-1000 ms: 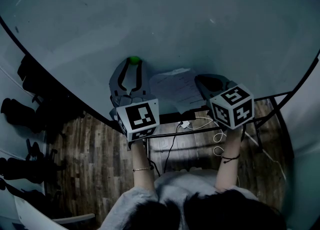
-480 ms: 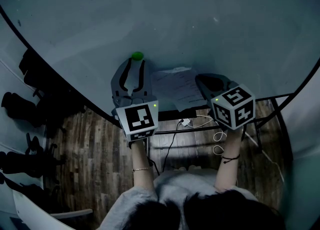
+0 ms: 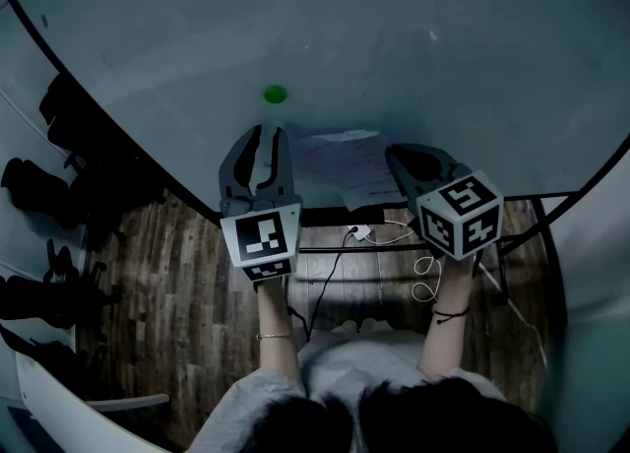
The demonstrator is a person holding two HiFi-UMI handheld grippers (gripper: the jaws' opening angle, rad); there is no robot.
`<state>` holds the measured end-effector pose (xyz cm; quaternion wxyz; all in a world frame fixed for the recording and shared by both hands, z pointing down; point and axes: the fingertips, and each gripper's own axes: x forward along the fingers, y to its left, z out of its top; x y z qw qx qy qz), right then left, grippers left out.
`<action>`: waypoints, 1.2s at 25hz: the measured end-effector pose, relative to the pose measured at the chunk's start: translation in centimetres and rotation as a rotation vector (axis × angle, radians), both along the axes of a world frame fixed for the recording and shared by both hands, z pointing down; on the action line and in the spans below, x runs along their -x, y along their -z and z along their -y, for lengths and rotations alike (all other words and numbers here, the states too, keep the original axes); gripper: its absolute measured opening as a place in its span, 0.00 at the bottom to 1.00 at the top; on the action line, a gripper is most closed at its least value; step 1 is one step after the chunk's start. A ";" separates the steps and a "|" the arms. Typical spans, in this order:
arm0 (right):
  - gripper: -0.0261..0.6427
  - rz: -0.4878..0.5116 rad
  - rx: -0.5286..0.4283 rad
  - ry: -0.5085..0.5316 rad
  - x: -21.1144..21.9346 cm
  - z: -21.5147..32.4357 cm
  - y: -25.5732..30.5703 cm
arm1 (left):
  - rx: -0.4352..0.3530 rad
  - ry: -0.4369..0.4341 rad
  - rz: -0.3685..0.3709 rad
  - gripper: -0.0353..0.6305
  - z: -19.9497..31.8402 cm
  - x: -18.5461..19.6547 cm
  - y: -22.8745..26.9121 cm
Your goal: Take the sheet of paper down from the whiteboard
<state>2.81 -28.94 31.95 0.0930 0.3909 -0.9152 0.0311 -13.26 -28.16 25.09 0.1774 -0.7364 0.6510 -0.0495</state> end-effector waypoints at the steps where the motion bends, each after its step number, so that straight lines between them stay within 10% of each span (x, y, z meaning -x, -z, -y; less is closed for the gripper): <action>1: 0.04 0.004 0.000 0.002 0.0 -0.1 -0.1 | 0.007 0.000 -0.009 0.21 -0.2 0.0 -0.3; 30: 0.04 0.055 -0.022 0.000 2.0 -0.9 -2.1 | 0.268 0.000 -0.205 0.06 -4.4 3.0 -9.6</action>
